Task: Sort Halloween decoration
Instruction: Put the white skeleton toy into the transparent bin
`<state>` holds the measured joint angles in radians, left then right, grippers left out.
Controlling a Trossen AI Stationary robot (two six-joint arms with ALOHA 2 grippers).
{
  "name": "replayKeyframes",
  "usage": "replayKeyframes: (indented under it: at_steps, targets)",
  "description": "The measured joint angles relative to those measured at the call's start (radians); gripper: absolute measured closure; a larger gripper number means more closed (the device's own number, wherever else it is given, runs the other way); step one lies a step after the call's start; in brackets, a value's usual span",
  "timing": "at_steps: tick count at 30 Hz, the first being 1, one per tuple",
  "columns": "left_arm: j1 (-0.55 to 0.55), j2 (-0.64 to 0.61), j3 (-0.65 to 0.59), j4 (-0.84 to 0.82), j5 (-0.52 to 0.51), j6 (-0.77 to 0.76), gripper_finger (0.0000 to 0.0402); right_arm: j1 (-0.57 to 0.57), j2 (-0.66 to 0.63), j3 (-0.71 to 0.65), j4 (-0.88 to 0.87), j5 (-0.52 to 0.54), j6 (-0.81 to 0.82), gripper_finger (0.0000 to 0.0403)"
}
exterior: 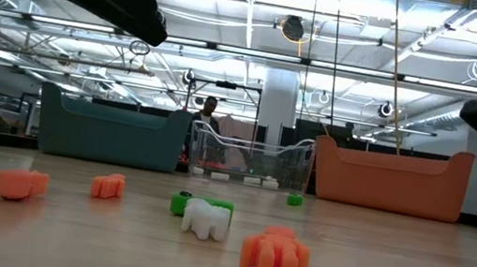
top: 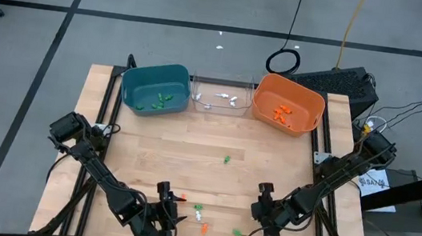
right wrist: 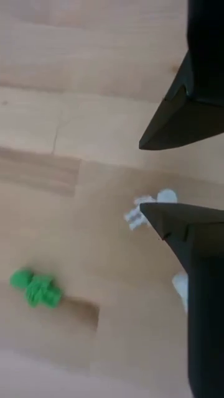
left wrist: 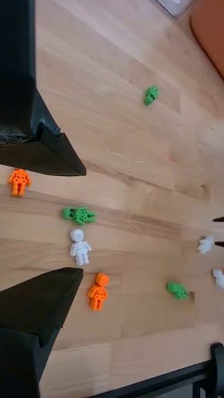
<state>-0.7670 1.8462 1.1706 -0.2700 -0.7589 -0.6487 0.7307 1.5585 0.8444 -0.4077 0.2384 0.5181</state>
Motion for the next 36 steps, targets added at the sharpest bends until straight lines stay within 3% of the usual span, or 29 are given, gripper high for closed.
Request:
replayKeyframes:
  at_steps: [9, 15, 24, 36]
  targets:
    - [0.0, 0.0, 0.0, -0.001, 0.0, 0.0, 0.0151, 0.002, 0.086, 0.004, 0.0, 0.007, 0.022, 0.0195]
    - [0.0, 0.0, 0.0, -0.001, 0.0, 0.0, 0.0151, 0.003, 0.099, 0.003, -0.004, -0.021, 0.022, 0.0208]
    - [0.0, 0.0, 0.0, -0.001, 0.0, 0.0, 0.0151, 0.017, 0.001, -0.003, -0.015, -0.013, 0.029, 0.0221]
    - [0.0, 0.0, 0.0, -0.001, 0.0, 0.0, 0.0151, 0.037, 0.088, -0.001, 0.012, -0.011, 0.016, 0.0209]
